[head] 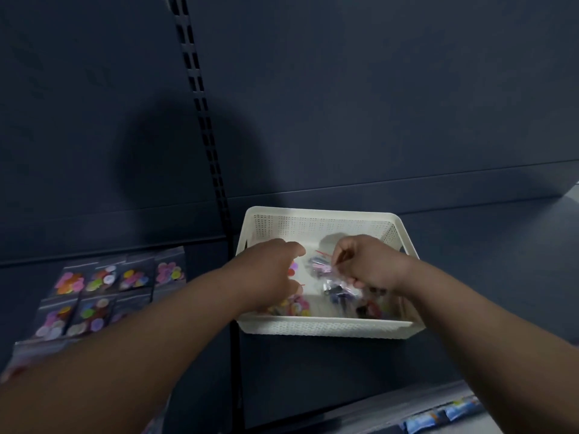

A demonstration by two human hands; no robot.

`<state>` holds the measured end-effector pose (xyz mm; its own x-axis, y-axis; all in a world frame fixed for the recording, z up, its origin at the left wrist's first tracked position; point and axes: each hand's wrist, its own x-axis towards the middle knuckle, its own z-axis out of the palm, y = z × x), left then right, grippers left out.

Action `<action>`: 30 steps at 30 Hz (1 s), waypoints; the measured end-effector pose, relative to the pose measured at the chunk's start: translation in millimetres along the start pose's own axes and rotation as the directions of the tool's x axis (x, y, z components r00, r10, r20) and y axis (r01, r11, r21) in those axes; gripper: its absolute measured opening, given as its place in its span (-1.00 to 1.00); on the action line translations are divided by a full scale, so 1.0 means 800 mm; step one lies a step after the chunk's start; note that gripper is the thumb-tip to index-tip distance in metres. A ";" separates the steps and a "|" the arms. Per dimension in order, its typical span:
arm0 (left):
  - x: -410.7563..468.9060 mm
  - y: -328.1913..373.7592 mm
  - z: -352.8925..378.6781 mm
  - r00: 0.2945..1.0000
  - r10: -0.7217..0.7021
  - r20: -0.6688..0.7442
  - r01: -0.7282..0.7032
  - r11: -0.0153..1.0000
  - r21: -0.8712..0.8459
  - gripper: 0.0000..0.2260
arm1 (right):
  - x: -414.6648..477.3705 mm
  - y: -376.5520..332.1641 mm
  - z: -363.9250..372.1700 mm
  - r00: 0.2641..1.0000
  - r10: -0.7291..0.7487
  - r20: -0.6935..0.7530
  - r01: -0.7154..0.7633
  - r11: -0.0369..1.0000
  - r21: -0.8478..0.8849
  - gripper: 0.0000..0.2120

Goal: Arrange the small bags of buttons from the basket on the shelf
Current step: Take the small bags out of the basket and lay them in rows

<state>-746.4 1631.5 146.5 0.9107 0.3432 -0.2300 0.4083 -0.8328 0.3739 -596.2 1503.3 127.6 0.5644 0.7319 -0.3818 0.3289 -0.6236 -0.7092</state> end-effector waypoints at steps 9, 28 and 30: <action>0.064 0.012 0.015 0.996 0.046 0.074 -0.052 0.996 0.070 -0.46 | 0.000 -0.007 -0.020 0.991 0.026 0.129 0.022 0.935 -0.353 -0.68; 0.077 0.008 0.003 0.997 -0.069 0.037 0.079 0.890 -0.448 -0.78 | 0.003 0.009 0.010 0.982 -0.124 0.146 0.173 0.898 -0.404 -0.84; 0.068 0.008 -0.007 0.991 -0.108 0.072 0.130 0.777 -0.616 -0.81 | 0.003 0.008 0.007 0.987 -0.125 0.098 0.151 0.926 -0.346 -0.78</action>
<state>-693.9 1647.4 141.2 0.8541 0.3990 -0.3335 0.4742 -0.3345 0.8144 -596.6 1502.4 118.8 0.4417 0.8274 -0.3470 0.6519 -0.5617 -0.5094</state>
